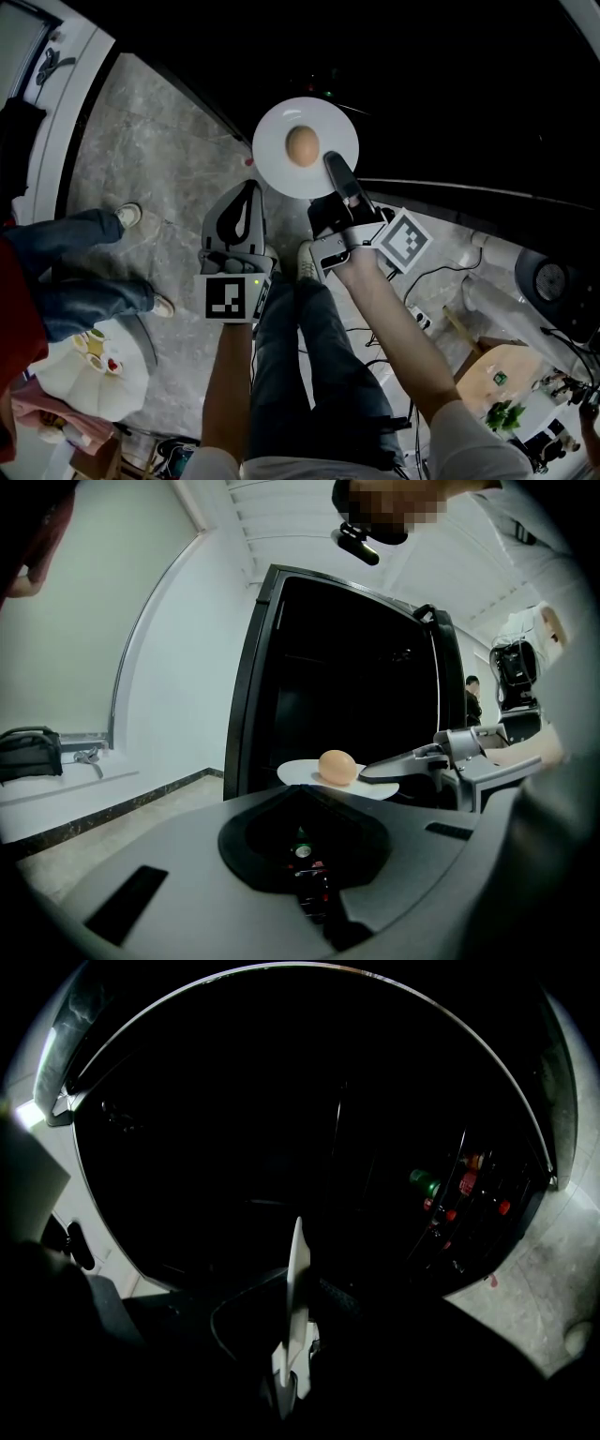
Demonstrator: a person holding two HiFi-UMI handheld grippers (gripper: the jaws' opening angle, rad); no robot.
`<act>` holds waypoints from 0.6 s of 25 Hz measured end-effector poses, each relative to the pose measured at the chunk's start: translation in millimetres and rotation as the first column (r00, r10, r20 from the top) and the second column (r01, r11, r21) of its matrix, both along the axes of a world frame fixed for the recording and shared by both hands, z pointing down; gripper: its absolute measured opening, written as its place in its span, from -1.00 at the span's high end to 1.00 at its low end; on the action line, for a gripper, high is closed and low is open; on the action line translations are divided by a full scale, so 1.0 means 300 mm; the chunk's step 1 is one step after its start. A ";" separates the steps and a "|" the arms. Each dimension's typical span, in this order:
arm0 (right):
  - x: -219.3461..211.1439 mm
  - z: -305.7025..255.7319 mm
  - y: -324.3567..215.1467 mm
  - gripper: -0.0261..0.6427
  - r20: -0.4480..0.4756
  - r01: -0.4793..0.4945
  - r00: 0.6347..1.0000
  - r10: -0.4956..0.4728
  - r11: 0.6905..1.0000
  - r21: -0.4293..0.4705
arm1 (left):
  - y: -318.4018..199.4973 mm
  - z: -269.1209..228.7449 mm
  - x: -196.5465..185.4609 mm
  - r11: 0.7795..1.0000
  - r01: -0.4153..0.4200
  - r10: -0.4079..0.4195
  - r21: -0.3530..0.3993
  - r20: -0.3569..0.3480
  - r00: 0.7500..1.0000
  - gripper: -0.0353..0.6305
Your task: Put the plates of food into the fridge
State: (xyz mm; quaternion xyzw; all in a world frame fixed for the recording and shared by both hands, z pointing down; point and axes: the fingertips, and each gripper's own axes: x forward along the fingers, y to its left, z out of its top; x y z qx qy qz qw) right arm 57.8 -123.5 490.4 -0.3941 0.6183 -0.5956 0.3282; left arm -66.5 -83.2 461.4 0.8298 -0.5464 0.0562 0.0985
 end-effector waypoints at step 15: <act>0.007 0.020 -0.089 0.83 -0.007 -0.046 0.999 0.046 0.999 -0.002 | -0.048 0.034 0.049 0.999 -0.047 0.047 -0.013 -0.005 0.999 0.88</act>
